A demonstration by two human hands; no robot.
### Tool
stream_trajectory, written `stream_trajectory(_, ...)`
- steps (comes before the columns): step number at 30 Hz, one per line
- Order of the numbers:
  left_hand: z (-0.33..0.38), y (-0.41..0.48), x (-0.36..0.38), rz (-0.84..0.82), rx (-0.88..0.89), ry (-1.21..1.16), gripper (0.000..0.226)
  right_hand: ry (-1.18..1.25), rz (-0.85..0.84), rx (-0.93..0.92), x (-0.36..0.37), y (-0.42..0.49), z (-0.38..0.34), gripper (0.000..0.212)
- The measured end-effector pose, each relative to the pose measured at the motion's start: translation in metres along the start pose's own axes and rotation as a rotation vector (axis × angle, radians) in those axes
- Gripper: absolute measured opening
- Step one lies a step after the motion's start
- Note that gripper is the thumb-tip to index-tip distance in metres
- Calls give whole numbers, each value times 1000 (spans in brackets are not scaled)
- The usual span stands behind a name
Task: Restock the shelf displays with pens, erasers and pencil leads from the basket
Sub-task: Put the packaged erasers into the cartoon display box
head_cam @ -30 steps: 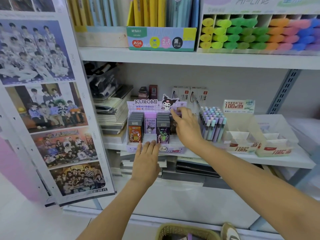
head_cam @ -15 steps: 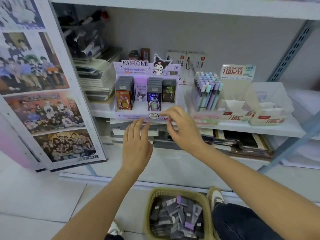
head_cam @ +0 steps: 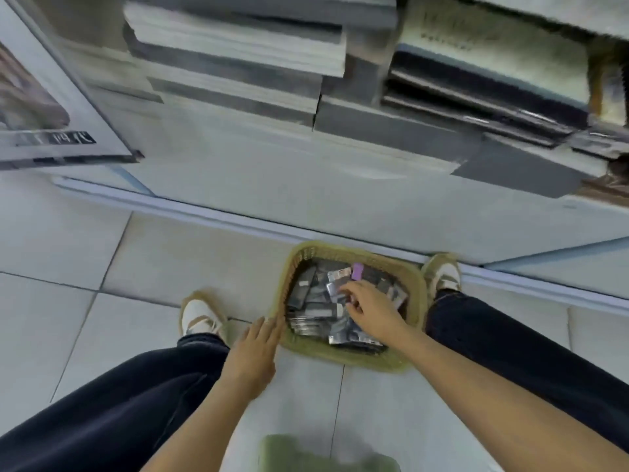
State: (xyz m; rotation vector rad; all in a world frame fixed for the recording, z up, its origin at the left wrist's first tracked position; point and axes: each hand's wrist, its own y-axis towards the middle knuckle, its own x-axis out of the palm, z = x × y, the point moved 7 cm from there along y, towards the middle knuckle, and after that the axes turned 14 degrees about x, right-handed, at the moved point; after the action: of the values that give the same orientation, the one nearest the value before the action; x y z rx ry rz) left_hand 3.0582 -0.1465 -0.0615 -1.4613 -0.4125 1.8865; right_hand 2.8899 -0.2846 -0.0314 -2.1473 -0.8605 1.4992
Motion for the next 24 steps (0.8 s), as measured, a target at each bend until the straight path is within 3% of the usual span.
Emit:
stream_trajectory(4,-14,10,34,-43,39,16,75,-78,-114,96,32,42,25,44)
stream_trajectory(8,-16,12,47,0,20,5,76,-140,-108,63,50,72,25,54)
stream_trajectory(17,-15,16,44,173,14,-67,72,-241,-9,117,81,88,30,30)
stream_trajectory(21,-17,18,38,245,13,-124,66,-2,39,83,77,92,16,24)
stream_trajectory(24,-18,19,37,274,16,-140,65,224,-16,255,86,105,4,47)
